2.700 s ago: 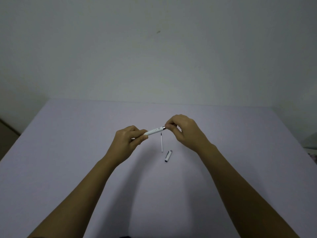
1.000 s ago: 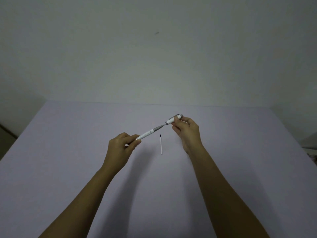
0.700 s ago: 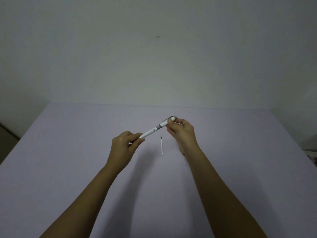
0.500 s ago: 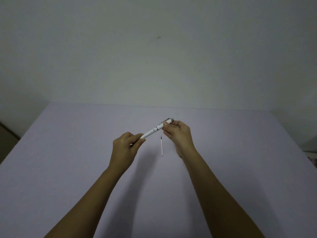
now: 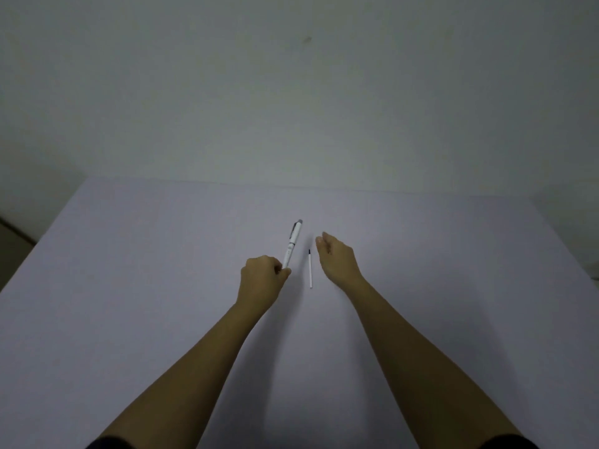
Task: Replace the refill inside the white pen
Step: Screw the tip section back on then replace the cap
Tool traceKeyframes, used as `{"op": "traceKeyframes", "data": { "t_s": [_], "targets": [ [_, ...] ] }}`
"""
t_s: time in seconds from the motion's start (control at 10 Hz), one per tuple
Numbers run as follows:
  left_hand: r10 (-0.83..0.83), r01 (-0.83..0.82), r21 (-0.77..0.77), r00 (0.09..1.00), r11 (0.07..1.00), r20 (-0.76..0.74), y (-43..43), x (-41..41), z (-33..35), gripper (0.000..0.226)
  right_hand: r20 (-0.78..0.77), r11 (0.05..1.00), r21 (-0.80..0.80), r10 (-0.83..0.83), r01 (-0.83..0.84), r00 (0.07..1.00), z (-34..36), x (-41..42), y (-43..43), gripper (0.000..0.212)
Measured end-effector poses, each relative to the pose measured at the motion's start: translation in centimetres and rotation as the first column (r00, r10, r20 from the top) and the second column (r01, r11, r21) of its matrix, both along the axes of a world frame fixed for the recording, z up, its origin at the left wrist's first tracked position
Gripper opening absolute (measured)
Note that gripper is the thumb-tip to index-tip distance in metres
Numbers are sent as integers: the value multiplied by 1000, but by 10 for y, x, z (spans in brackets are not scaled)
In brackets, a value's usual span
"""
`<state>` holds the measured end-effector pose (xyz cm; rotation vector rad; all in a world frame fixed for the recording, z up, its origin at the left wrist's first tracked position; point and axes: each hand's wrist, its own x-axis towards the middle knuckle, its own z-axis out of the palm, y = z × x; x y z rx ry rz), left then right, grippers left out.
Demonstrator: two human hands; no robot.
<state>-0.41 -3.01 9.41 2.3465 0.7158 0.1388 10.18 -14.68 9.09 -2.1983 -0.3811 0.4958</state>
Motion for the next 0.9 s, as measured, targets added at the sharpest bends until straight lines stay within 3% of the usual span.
{"op": "traceKeyframes", "data": {
  "t_s": [0.3,0.4,0.5,0.6,0.8,0.9],
  "targets": [
    [86,-98,-93,989,991,-119,-16,31,-68,32,68,947,-309,113,-87,991,-103,-14,-23,53],
    [123,-135,-91,985,987,-123,-19,41,-89,29,120,903,-407,203,-138,972,-124,-19,-26,66],
    [143,-152,-84,984,985,-109,-22,42,-100,28,177,893,-433,216,-121,960,-136,-22,-28,76],
    [140,-144,-43,986,989,-84,-27,39,-110,28,224,875,-474,228,-98,948,-147,-25,-28,71],
    [136,-140,-35,987,990,-80,-28,36,-117,31,237,857,-510,226,-77,945,-155,-29,-26,67],
    [157,-164,-67,984,984,-89,-26,37,-121,33,206,865,-494,219,-92,954,-152,-25,-25,75]
  ]
}}
